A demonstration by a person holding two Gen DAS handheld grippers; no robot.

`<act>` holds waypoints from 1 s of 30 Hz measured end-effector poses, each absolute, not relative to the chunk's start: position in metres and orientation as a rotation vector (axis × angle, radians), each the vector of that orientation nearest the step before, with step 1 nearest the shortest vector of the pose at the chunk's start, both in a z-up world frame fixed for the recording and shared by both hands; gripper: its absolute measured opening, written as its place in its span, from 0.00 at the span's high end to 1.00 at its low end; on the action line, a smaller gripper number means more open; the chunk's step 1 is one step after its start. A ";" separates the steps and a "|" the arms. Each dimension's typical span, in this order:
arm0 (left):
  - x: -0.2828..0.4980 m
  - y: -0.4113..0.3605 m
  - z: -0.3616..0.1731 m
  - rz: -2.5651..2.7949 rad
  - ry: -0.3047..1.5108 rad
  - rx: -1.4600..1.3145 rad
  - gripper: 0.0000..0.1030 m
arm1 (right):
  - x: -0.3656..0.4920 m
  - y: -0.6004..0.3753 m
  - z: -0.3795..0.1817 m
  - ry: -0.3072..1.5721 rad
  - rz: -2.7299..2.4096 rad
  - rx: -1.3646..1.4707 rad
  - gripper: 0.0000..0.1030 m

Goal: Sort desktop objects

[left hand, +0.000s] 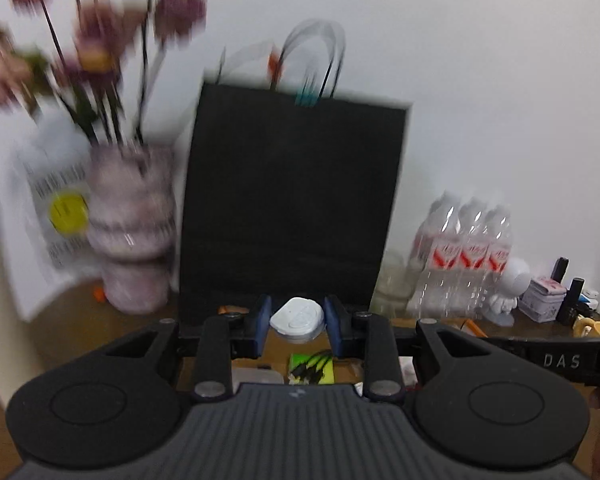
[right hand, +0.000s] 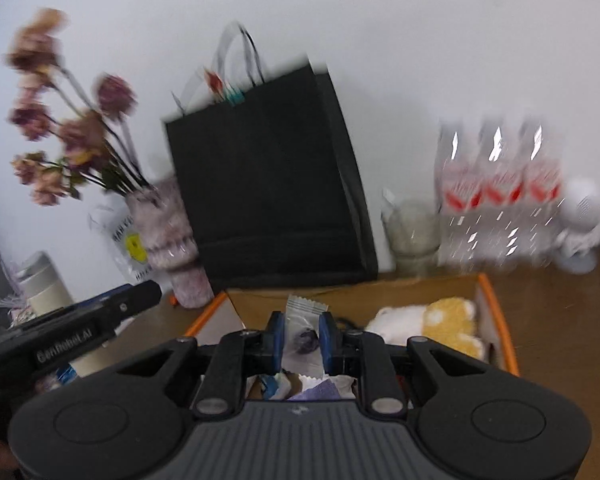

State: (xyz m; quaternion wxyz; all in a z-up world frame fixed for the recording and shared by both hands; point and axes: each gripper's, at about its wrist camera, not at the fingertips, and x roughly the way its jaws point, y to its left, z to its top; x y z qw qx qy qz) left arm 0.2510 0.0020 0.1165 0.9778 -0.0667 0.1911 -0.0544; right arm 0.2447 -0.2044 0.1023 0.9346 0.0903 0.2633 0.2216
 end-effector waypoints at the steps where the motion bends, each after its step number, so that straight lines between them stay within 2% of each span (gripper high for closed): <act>1: 0.267 0.006 0.116 -0.135 0.441 -0.148 0.71 | 0.265 -0.204 0.101 0.597 0.467 0.198 0.83; 5: 0.322 0.015 0.104 -0.227 0.643 -0.213 0.71 | 0.326 -0.193 0.091 0.769 0.515 0.209 0.83; 13: 0.395 -0.004 0.072 -0.115 0.784 0.041 0.71 | 0.406 -0.149 0.046 0.995 0.473 0.093 0.83; 15: 0.400 -0.006 0.064 -0.138 0.799 0.069 0.66 | 0.410 -0.141 0.035 1.013 0.461 0.069 0.80; 16: 0.400 -0.005 0.061 -0.137 0.795 0.067 0.52 | 0.411 -0.138 0.032 1.016 0.455 0.051 0.77; 17: 0.401 -0.004 0.060 -0.126 0.787 0.062 0.49 | 0.413 -0.135 0.029 1.022 0.454 0.042 0.64; 19: 0.400 -0.001 0.058 -0.129 0.778 0.042 0.46 | 0.417 -0.131 0.023 1.040 0.458 0.032 0.61; 22: 0.405 0.002 0.066 -0.132 0.789 0.001 0.34 | 0.419 -0.136 0.025 1.039 0.466 0.064 0.56; 24: 0.402 0.003 0.076 -0.139 0.785 -0.008 0.30 | 0.419 -0.144 0.033 1.035 0.471 0.093 0.48; 26: 0.399 0.000 0.087 -0.148 0.791 -0.004 0.25 | 0.421 -0.153 0.048 1.026 0.462 0.105 0.33; 27: 0.397 -0.002 0.089 -0.151 0.795 -0.001 0.17 | 0.420 -0.160 0.056 1.026 0.454 0.110 0.29; 28: 0.396 -0.004 0.091 -0.156 0.810 0.006 0.13 | 0.419 -0.165 0.063 1.029 0.447 0.114 0.22; 30: 0.393 -0.011 0.090 -0.143 0.848 0.015 0.13 | 0.414 -0.174 0.074 1.047 0.418 0.084 0.18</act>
